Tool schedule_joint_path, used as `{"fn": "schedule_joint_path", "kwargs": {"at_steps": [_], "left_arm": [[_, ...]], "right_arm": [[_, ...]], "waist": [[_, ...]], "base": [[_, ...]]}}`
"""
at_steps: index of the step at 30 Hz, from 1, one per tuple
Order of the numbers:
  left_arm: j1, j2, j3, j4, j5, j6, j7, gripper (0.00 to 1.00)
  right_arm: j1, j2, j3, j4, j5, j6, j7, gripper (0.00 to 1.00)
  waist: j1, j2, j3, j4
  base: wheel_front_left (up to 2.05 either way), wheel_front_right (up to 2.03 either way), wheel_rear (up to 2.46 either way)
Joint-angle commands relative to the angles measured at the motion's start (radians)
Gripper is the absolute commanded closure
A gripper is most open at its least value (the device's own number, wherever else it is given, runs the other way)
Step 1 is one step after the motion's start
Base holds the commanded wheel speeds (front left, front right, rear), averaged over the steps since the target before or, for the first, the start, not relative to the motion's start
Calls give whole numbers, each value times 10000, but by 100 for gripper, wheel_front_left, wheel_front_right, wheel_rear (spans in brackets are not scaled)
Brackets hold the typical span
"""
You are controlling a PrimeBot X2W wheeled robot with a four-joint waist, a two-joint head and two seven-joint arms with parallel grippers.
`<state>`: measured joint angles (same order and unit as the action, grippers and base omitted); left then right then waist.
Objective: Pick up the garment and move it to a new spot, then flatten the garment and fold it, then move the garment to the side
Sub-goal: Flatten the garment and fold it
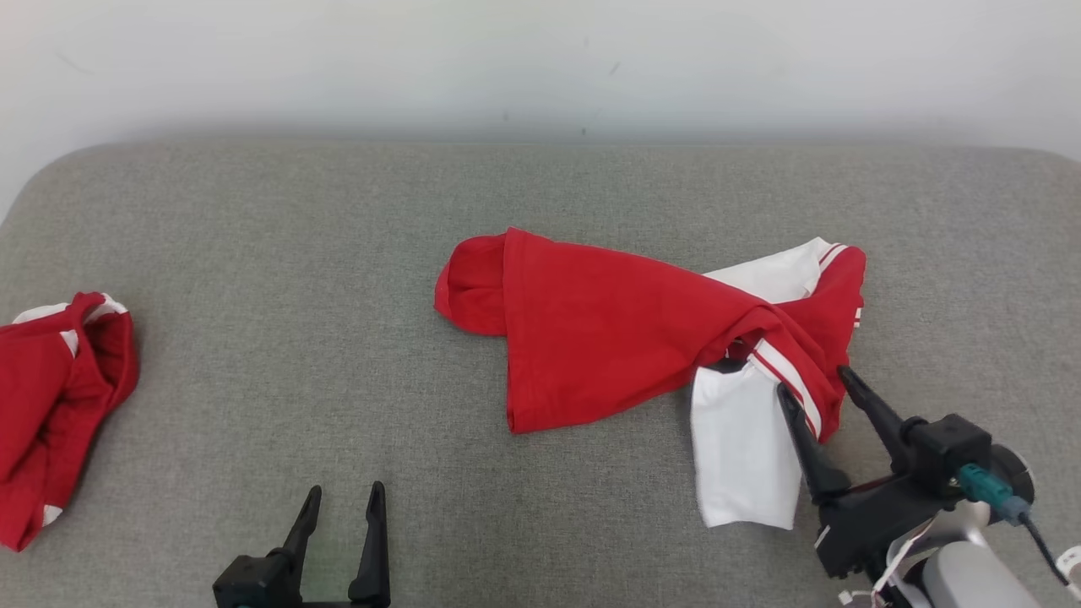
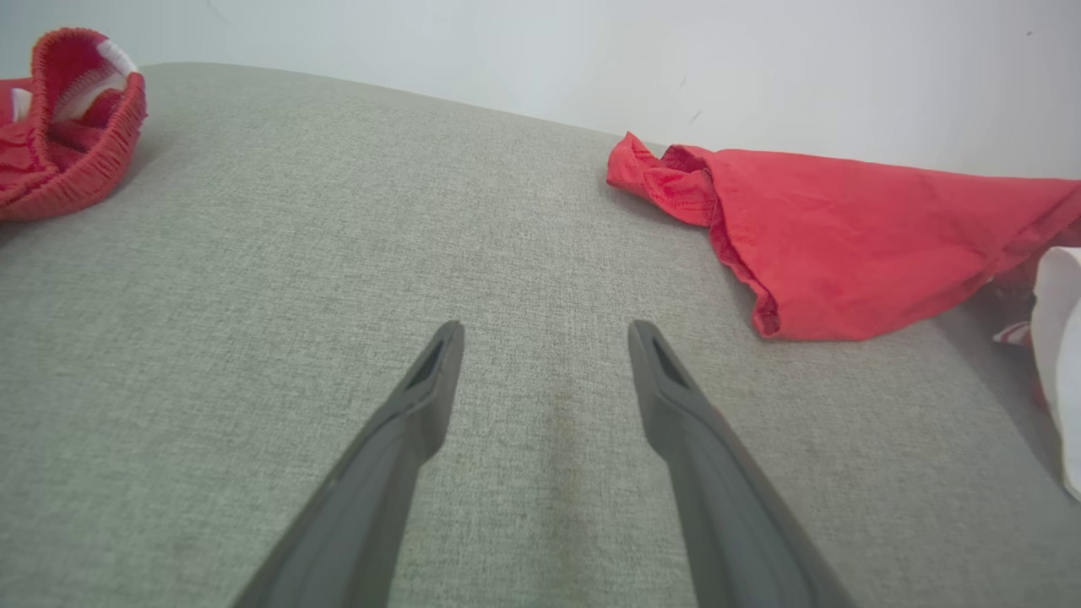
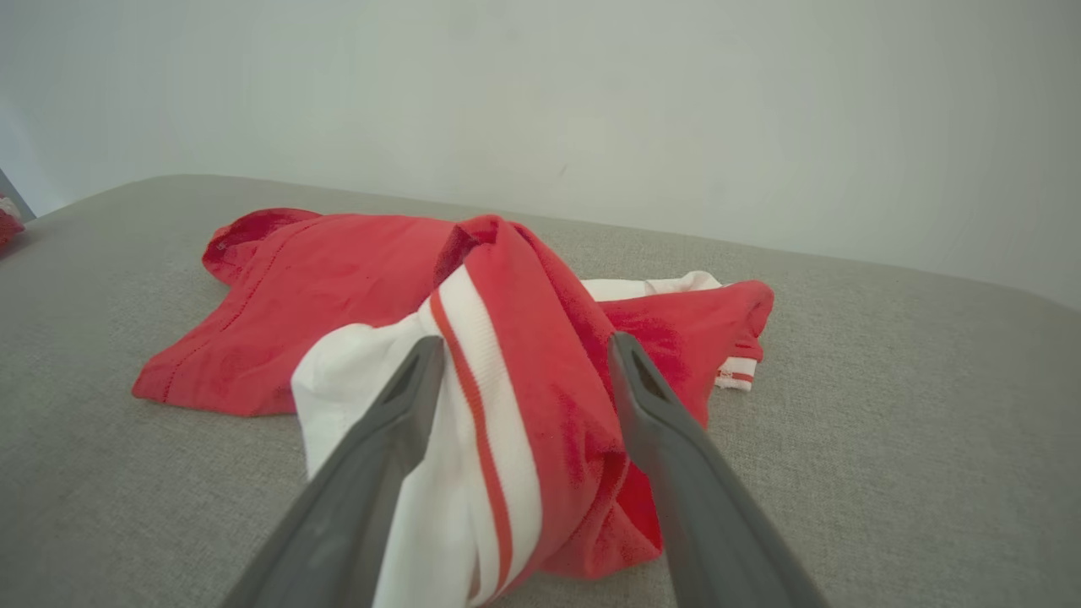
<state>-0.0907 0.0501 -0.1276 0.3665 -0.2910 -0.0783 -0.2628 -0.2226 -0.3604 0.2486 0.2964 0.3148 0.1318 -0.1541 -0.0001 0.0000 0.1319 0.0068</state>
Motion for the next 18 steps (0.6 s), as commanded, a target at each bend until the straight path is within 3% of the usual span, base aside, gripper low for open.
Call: {"fn": "schedule_joint_path", "kwargs": {"at_steps": [1,12,18], "left_arm": [[3,6,-7,34,62,3,-30,0],[470,6,207,266,236,-18,-30,0],[709,3,323,239,321,-47,-30,0]], "right_arm": [[101,169,29,141,24,-22,-125,0],[816,1428,628,1553,-326,-22,-1021,0],[1277,1754,849,1835,-372,-22,-1108,0]], "waist": [[1,0,10,32],[1,0,-733,-34],[1,0,-943,-176]], "base": [[0,0,0],[0,0,0],[0,0,0]]}}
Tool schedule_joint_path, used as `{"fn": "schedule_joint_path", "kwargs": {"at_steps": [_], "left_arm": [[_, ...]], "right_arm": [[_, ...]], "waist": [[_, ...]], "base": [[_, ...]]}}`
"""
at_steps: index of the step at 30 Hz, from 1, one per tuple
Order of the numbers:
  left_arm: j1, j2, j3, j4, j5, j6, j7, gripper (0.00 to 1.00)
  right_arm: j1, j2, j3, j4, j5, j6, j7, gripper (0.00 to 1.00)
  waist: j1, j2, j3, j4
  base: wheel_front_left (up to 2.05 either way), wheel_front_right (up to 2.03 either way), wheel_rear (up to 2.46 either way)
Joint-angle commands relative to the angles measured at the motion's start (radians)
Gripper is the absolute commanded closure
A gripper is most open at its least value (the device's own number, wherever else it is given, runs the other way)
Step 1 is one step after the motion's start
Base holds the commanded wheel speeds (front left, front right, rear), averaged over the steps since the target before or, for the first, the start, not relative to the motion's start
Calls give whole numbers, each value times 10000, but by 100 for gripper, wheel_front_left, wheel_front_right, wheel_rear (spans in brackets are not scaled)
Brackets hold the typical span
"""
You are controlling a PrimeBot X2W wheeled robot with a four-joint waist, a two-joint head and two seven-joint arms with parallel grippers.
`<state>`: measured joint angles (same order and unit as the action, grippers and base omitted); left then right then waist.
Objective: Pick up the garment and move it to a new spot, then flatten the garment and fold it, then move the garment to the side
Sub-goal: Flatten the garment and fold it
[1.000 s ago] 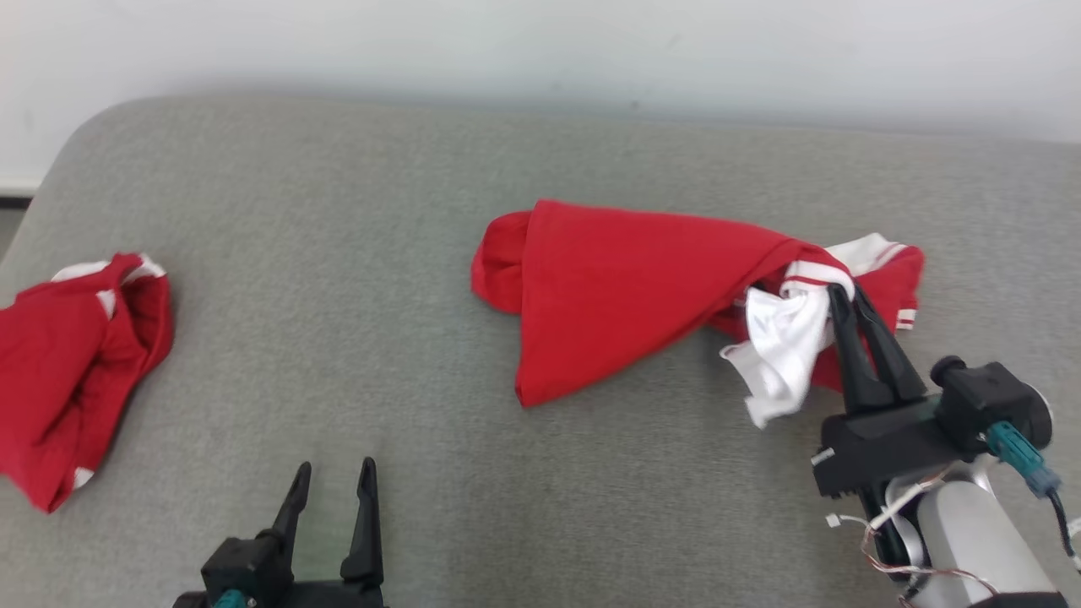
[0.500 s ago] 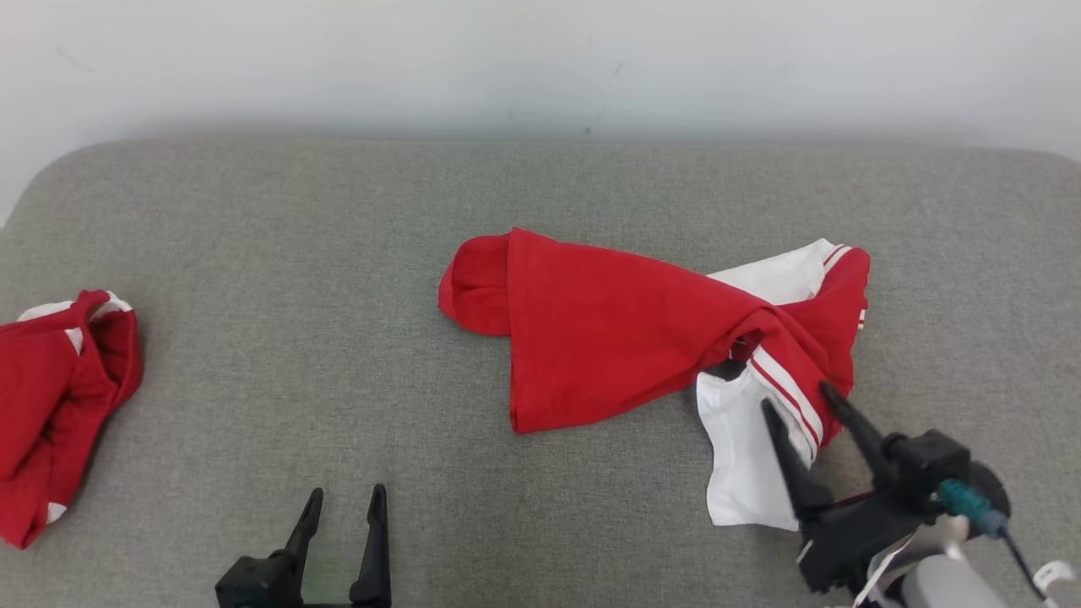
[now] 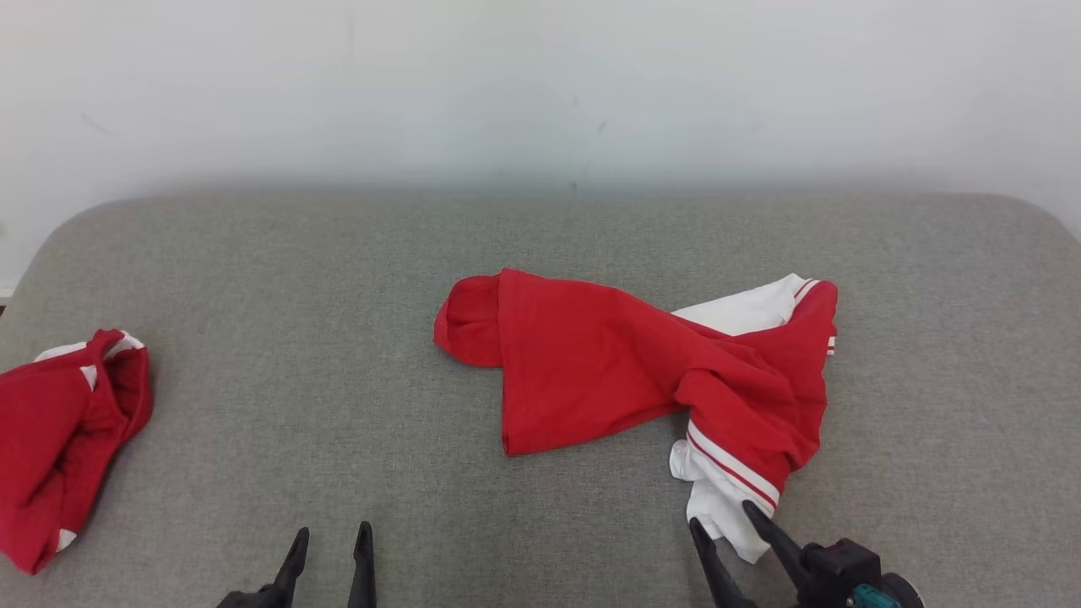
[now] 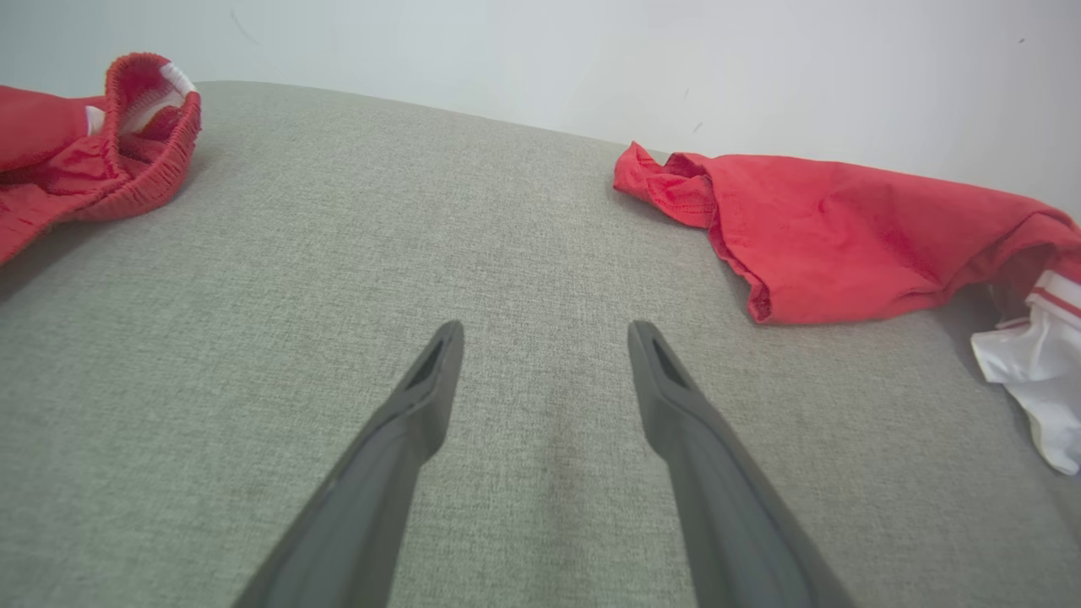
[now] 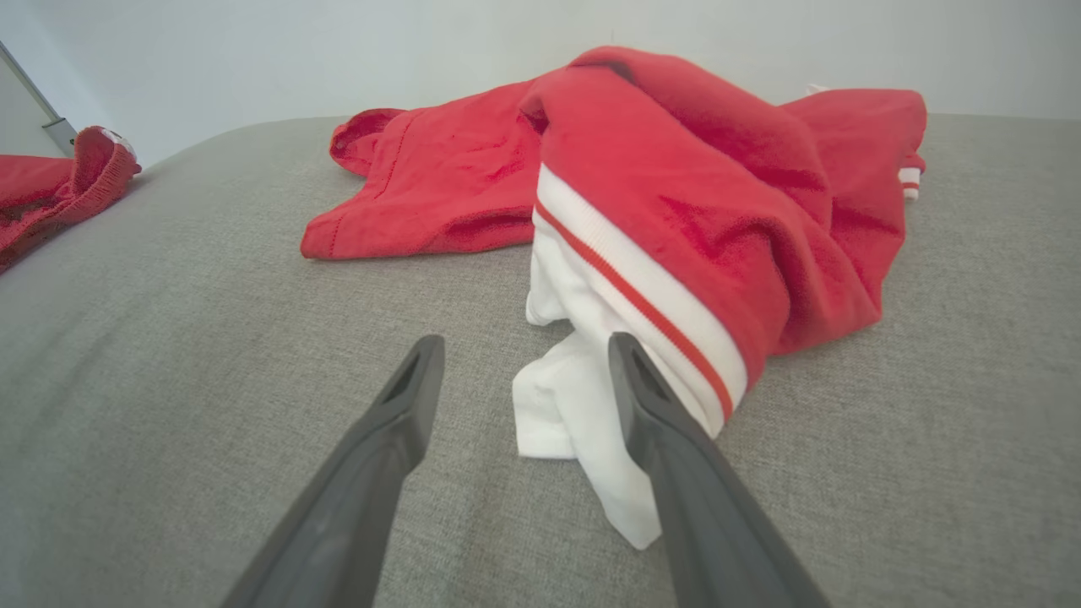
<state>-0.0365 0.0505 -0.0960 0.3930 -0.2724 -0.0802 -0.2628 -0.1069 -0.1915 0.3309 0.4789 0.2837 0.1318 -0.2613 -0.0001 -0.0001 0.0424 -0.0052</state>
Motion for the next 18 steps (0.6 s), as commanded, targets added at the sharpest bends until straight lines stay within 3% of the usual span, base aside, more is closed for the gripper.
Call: {"fn": "schedule_joint_path", "kwargs": {"at_steps": [1,8,18], "left_arm": [[178,2,21,-47,141,-33,-30,0],[217,2,-27,-75,182,-72,-30,0],[-15,2,-147,13,242,-150,-30,0]], "right_arm": [[150,104,-97,-134,-42,-22,-40,0],[999,348,-1268,-529,-275,-22,-27,0],[781,750,-1719,173,-212,-22,-31,0]], "waist": [[1,1,-46,-78],[1,1,-8,-175],[1,1,280,-68]], "base": [[0,0,0],[0,0,0],[0,0,0]]}}
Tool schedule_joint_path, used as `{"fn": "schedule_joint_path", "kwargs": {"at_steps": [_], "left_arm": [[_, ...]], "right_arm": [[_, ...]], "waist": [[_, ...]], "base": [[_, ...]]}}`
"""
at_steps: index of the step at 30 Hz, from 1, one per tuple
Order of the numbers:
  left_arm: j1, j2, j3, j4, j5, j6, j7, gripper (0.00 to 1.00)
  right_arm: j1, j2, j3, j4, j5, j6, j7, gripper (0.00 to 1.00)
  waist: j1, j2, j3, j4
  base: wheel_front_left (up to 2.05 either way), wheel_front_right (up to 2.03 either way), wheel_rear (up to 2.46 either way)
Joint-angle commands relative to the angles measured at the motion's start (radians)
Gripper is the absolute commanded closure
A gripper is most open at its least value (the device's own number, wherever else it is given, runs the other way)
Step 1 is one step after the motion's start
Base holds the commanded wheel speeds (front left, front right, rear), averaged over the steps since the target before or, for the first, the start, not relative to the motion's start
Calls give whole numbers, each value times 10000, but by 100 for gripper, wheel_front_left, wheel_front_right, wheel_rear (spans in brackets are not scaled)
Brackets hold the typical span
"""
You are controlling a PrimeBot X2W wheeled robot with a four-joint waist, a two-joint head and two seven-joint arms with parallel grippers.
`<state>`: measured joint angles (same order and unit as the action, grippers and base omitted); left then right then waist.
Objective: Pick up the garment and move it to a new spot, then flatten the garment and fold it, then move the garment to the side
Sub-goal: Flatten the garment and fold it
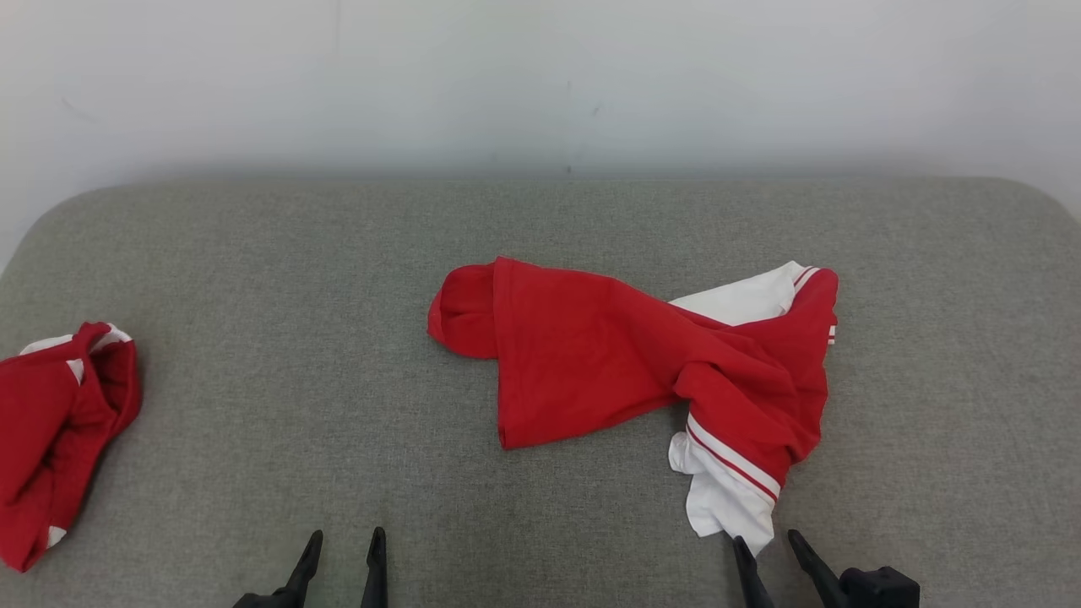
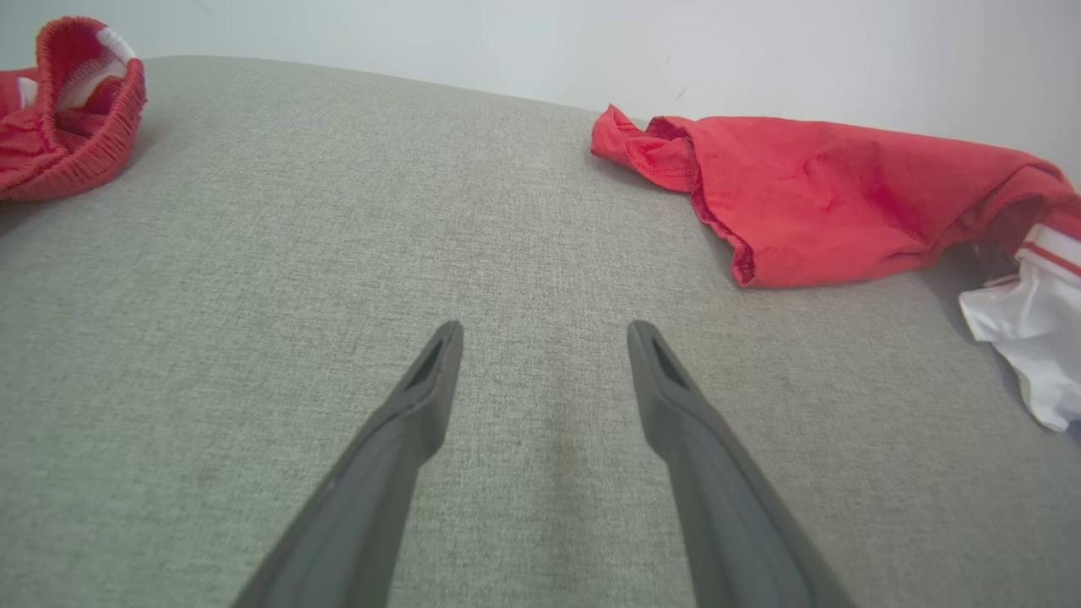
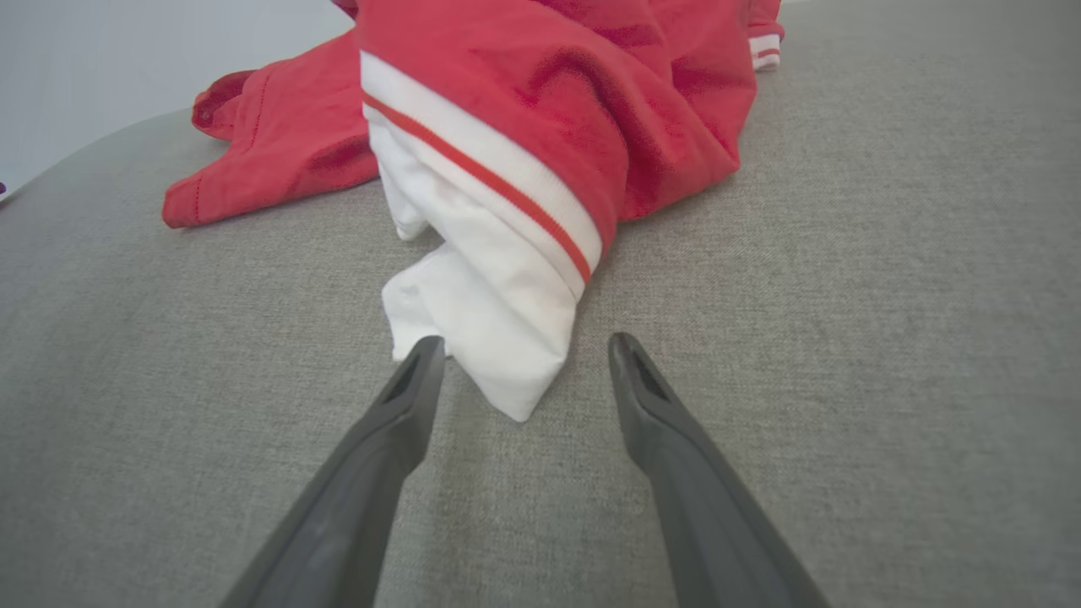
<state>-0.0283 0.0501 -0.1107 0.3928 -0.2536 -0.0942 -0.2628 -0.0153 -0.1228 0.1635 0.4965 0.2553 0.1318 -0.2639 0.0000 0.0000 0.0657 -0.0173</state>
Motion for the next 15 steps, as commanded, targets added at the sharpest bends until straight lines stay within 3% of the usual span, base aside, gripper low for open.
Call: {"fn": "schedule_joint_path", "kwargs": {"at_steps": [1,3,4,5,6,7,11,15], "left_arm": [[-117,4,-3,26,58,-8,-30,0],[-131,5,5,51,57,-28,-30,0],[-141,4,24,68,62,-35,-30,0],[-141,4,34,79,74,-43,-30,0],[-141,2,41,88,89,-55,-30,0],[-145,2,44,102,98,-63,-30,0],[-163,2,124,84,74,-38,-30,0],[-100,2,218,55,-24,-7,-30,0]], "right_arm": [[-178,103,-93,119,70,-22,-4,0],[-281,171,-155,280,13,-22,-3,0],[-349,205,-126,388,10,-22,-3,21],[-412,245,-127,533,57,-22,-3,53],[-466,263,-121,671,71,-22,-3,91],[-523,269,-96,809,77,-22,-3,100],[-696,130,-337,868,211,-22,-5,100],[-683,-184,-1188,-104,181,-22,-4,100]], "waist": [[0,0,66,84],[0,0,113,155],[0,0,135,182],[0,0,155,205],[0,0,176,227],[0,0,198,253],[0,0,279,218],[0,0,301,-52]], "base": [[0,0,0],[0,0,0],[0,0,0],[0,0,0],[0,0,0],[0,0,0],[0,0,0],[0,0,0]]}}
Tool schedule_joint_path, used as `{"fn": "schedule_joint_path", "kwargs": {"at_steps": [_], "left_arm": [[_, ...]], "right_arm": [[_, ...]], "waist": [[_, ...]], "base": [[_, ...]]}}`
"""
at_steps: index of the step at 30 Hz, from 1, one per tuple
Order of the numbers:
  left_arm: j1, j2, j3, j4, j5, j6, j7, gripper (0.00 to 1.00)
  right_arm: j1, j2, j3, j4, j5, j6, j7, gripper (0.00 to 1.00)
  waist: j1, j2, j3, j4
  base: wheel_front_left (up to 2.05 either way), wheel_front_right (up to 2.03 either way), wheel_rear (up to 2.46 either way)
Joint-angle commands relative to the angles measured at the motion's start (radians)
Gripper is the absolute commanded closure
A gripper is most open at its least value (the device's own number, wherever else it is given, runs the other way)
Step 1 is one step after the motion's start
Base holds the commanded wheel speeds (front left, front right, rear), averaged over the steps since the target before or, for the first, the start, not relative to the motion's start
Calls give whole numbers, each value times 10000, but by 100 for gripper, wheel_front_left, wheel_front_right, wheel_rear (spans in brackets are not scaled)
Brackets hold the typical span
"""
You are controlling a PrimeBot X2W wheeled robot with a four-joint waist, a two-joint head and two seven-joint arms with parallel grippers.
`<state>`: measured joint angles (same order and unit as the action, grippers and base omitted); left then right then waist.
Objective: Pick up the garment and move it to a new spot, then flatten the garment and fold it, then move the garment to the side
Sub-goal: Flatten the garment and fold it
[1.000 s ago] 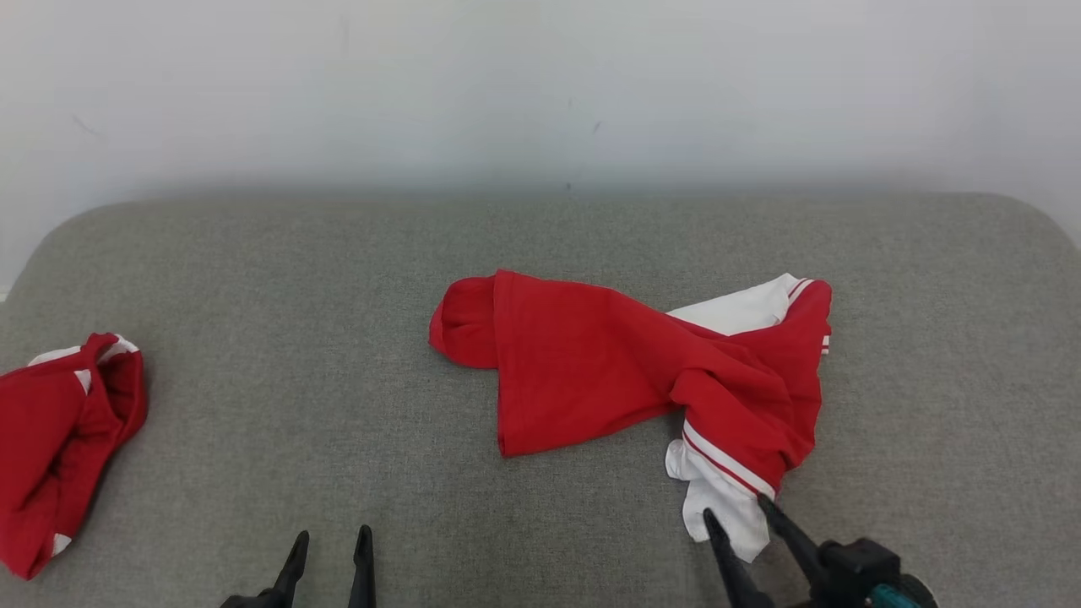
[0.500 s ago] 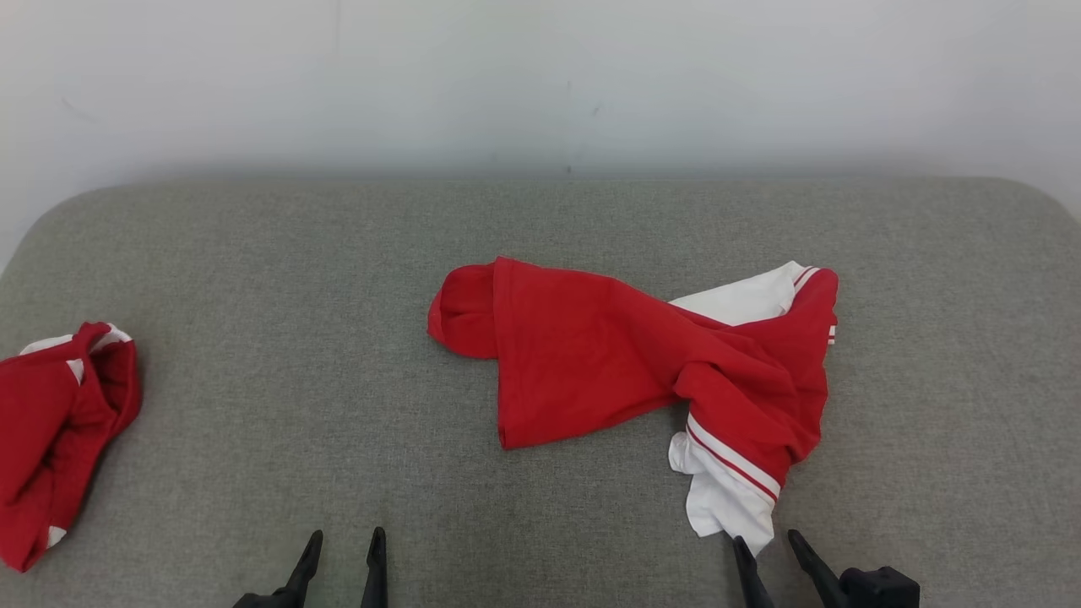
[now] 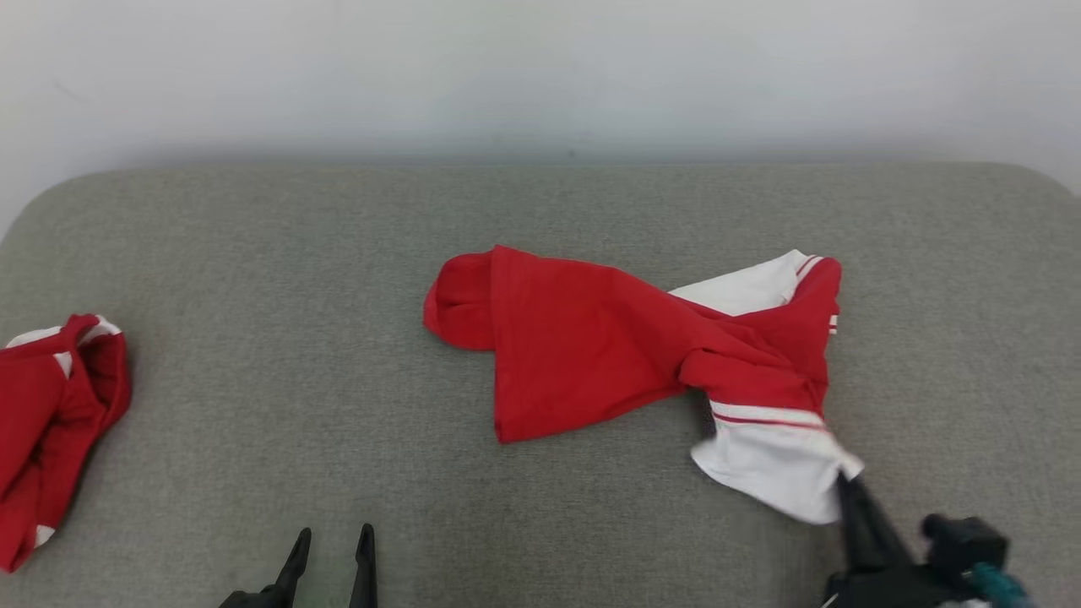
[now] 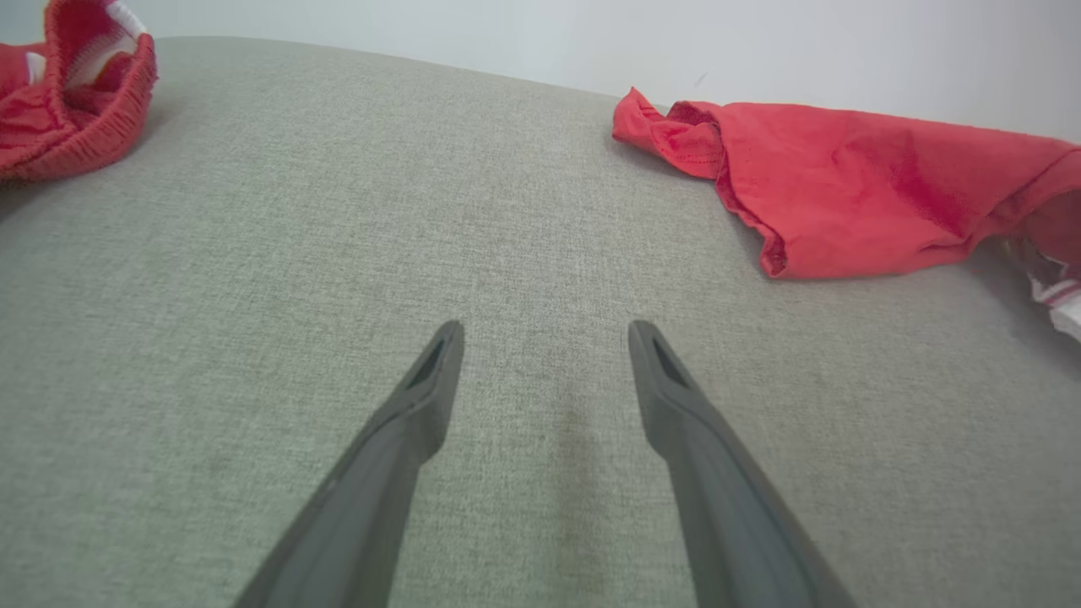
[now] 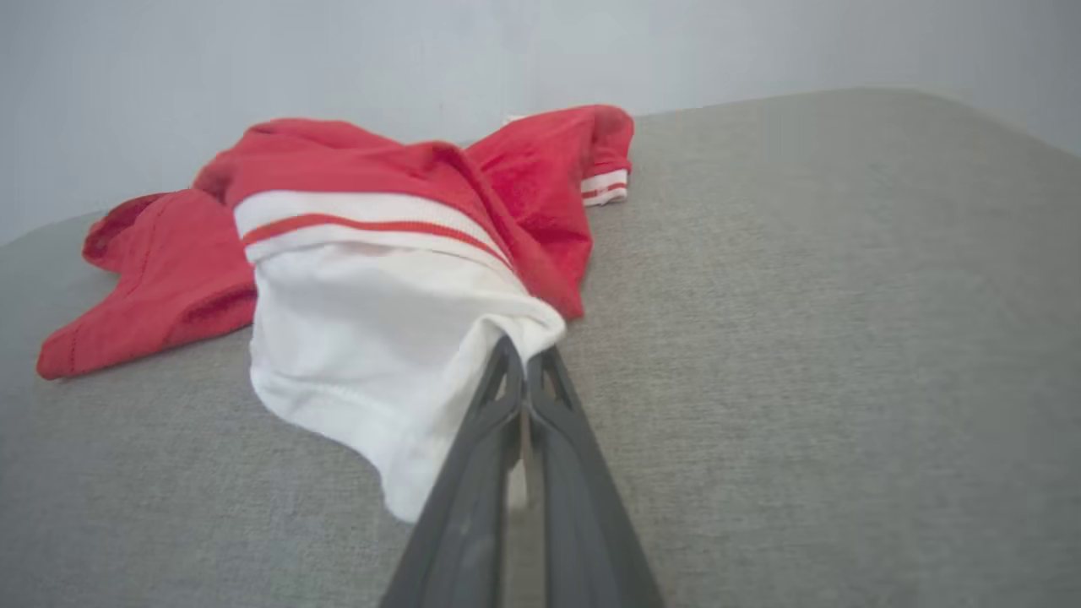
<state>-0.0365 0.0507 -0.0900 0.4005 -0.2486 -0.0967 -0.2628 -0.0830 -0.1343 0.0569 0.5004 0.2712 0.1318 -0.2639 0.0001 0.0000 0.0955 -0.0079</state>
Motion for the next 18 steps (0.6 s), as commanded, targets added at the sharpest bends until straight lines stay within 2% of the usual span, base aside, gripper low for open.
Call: {"fn": "schedule_joint_path", "kwargs": {"at_steps": [1,7,9,11,12,13,15,18], "left_arm": [[-20,-5,-10,-21,-119,17,-30,0],[-105,-5,-169,-67,-241,30,-30,0],[-125,3,-197,-75,-246,68,-30,0],[-149,0,-223,-47,-233,63,-30,0],[-173,0,-240,-22,-223,55,-30,0],[-195,1,-250,2,-218,49,-30,0],[-234,1,-282,53,-220,41,-30,0],[-247,0,-277,58,-195,34,-30,0]], "right_arm": [[29,-156,-377,-493,-43,-22,-4,100],[-58,-702,-2017,-2692,-223,-22,-4,100],[-35,-813,-2307,-3009,-278,-22,-2,100],[114,-926,-2435,-2663,-298,-20,-2,100],[173,-974,-2456,-2290,-294,-22,-4,37],[135,-1011,-2491,-2011,-265,-22,-5,0],[71,-1072,-2602,-1474,-511,-22,-7,0],[-35,-773,-2983,-1331,-938,-22,-4,0]], "waist": [[-1,0,-4,-217],[-1,0,-51,-705],[-1,0,-65,-822],[-1,0,-70,-901],[-1,0,-71,-917],[-1,0,-67,-922],[-1,0,-49,-901],[-1,0,-11,-866]], "base": [[0,0,0],[0,0,0],[0,0,0],[0,0,0],[0,0,0],[0,0,0],[0,0,0],[0,0,0]]}}
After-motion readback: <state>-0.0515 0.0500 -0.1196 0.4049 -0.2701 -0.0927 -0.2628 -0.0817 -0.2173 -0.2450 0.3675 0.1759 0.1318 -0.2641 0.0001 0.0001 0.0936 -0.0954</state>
